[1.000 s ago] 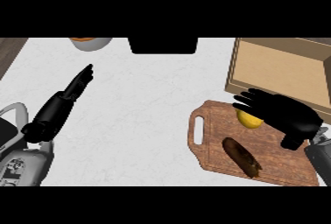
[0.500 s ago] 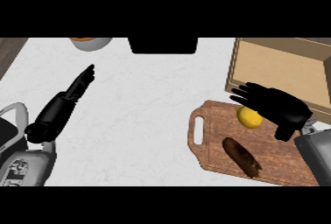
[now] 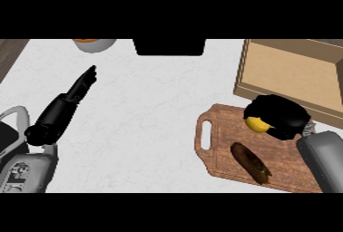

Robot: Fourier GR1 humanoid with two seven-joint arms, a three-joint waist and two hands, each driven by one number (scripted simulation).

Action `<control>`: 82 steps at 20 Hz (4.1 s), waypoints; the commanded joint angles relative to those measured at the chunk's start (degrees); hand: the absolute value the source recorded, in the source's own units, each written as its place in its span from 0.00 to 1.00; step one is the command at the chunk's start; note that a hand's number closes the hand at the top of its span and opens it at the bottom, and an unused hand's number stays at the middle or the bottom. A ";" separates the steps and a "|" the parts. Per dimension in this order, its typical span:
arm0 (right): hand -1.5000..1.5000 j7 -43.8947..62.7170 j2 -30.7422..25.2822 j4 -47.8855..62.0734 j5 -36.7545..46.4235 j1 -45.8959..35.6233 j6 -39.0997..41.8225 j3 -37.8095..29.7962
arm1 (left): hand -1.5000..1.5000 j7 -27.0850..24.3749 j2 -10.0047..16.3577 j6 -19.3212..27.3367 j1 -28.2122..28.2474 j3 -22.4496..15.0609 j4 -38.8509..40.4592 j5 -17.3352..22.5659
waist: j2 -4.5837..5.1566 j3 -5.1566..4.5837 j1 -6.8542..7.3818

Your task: Pick the lemon from the cutting board and place it in the cardboard box

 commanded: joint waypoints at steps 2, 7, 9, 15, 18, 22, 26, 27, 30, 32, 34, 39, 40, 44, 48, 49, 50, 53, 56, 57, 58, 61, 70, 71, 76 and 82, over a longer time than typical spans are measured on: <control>1.00 -3.45 3.73 5.62 0.73 -3.93 -7.12 -0.21 | 0.50 0.47 1.39 -2.90 0.86 2.06 -1.15 2.03 | 0.05 0.01 0.37; 1.00 -6.83 3.32 2.68 0.27 -0.21 -11.91 -2.23 | 0.50 0.96 -1.03 -1.10 0.90 0.90 -1.30 -1.23 | -0.08 -0.01 -0.17; 1.00 -7.74 5.43 3.40 -1.07 -2.20 -9.75 -2.12 | 0.50 -2.12 -2.93 0.42 0.50 -0.18 1.73 -2.93 | -0.04 -0.02 -0.18; 1.00 -2.67 15.68 0.30 -4.84 0.97 2.92 2.00 | 0.50 -1.12 -0.32 -1.95 0.46 1.62 1.18 -1.11 | -0.01 -0.04 -0.28; 1.00 -3.76 14.79 -8.55 -8.11 3.91 2.98 -0.18 | 0.50 5.08 -1.63 -1.02 -0.56 1.00 -3.62 -1.03 | -0.25 -0.01 -0.70; 1.00 -1.07 14.75 -21.23 -9.46 2.65 7.11 -0.71 | 0.50 -0.37 -1.28 -1.74 -0.40 1.96 1.11 -1.35 | -0.26 -0.05 -1.12; 1.00 0.13 12.44 -34.26 -14.20 5.83 12.91 -4.48 | 0.50 -0.45 0.65 -3.63 0.22 3.86 0.69 0.05 | -0.37 -0.05 -1.20; 1.00 1.64 12.57 -30.71 -16.24 0.50 14.88 -8.71 | 0.50 -0.86 -1.98 -1.31 3.12 1.21 -2.19 -2.16 | -0.28 -0.04 -0.50; 1.00 8.29 15.99 -31.63 -19.72 -0.64 14.15 -15.63 | 0.50 -1.04 -0.81 -2.23 1.31 2.24 -0.29 -1.65 | -0.22 -0.04 -0.74; 1.00 14.77 18.90 -33.75 -22.13 -0.35 16.81 -18.93 | 0.50 1.14 -0.56 -2.22 0.20 2.51 -2.44 -1.23 | -0.43 -0.03 -0.96; 1.00 20.55 20.13 -33.28 -25.11 -4.63 19.47 -23.93 | 0.50 1.18 -0.99 -1.60 1.73 2.33 -1.32 -1.96 | -0.32 -0.06 -0.73; 1.00 26.81 14.94 -21.61 -25.70 -17.16 17.51 -32.59 | 0.50 2.02 -3.36 0.01 -0.35 0.79 -2.22 -3.13 | 0.08 -0.03 0.22; 1.00 23.51 12.31 -15.63 -26.23 -18.40 14.45 -35.33 | 0.50 0.81 -2.03 -1.93 0.38 0.90 -2.12 -2.56 | 0.30 0.00 0.68; 1.00 23.73 7.05 -6.12 -27.13 -22.87 13.35 -38.17 | 0.50 0.57 -1.01 -3.58 0.38 2.65 -1.39 -0.96 | 0.24 -0.01 0.56; 1.00 19.71 1.99 7.82 -19.04 -28.36 4.90 -33.69 | 0.50 0.37 -2.36 -2.91 -1.36 1.20 -0.71 -2.14 | 0.70 -0.01 1.81; 1.00 16.72 -1.37 11.21 -19.72 -27.58 6.51 -34.70 | 0.50 1.33 -1.52 -3.71 -0.17 1.74 -2.86 -1.39 | 0.61 0.01 1.87; 1.00 17.33 -2.32 14.19 -18.31 -30.01 7.21 -33.41 | 0.50 1.02 -0.78 -3.59 -1.86 2.24 -0.68 -2.12 | 0.83 0.00 2.05; 1.00 14.94 -7.49 21.09 -15.62 -29.28 12.54 -31.17 | 0.50 1.27 -3.20 -2.31 -3.02 1.12 -0.12 -2.26 | 1.29 -0.01 2.20; 1.00 12.19 -8.17 29.53 -13.99 -30.21 10.83 -29.94 | 0.50 1.69 -2.89 -3.28 -2.00 0.55 -1.57 -2.23 | 1.02 0.05 2.45; 1.00 10.47 -11.03 32.32 -13.67 -32.08 11.97 -30.12 | 0.50 1.35 -4.08 -2.13 -2.49 0.02 -0.68 -2.93 | 1.19 0.06 2.55; 1.00 9.05 -10.09 34.40 -12.62 -32.00 10.32 -28.79 | 0.50 0.01 -5.10 -1.18 -1.66 -0.80 -0.21 -3.89 | 1.19 0.06 2.60; 1.00 7.44 -12.57 39.49 -9.35 -34.38 12.46 -25.86 | 0.50 1.29 -3.86 -2.90 -1.63 -0.41 -1.75 -2.90 | 1.18 0.08 3.45; 0.00 -8.77 -16.54 50.97 -8.38 -35.82 14.04 -24.63 | 0.50 1.06 -2.23 -4.56 -1.82 1.20 -1.91 -1.71 | 1.50 0.21 3.72; 0.00 -11.03 -16.22 50.52 -9.59 -36.88 15.53 -25.14 | 0.50 -0.93 -1.42 -4.84 -0.84 2.56 -0.53 -1.17 | 1.13 0.13 2.92; 0.00 -11.08 -13.07 55.26 -26.05 -39.66 19.45 -40.96 | 0.50 1.07 -4.25 -2.57 -1.69 0.42 -1.98 -2.55 | 1.00 0.43 2.38; 0.00 3.00 -16.72 63.85 -38.64 -43.33 25.63 -54.06 | 0.50 0.73 -2.85 -3.40 -2.65 1.38 -0.69 -2.42 | 1.74 0.28 2.85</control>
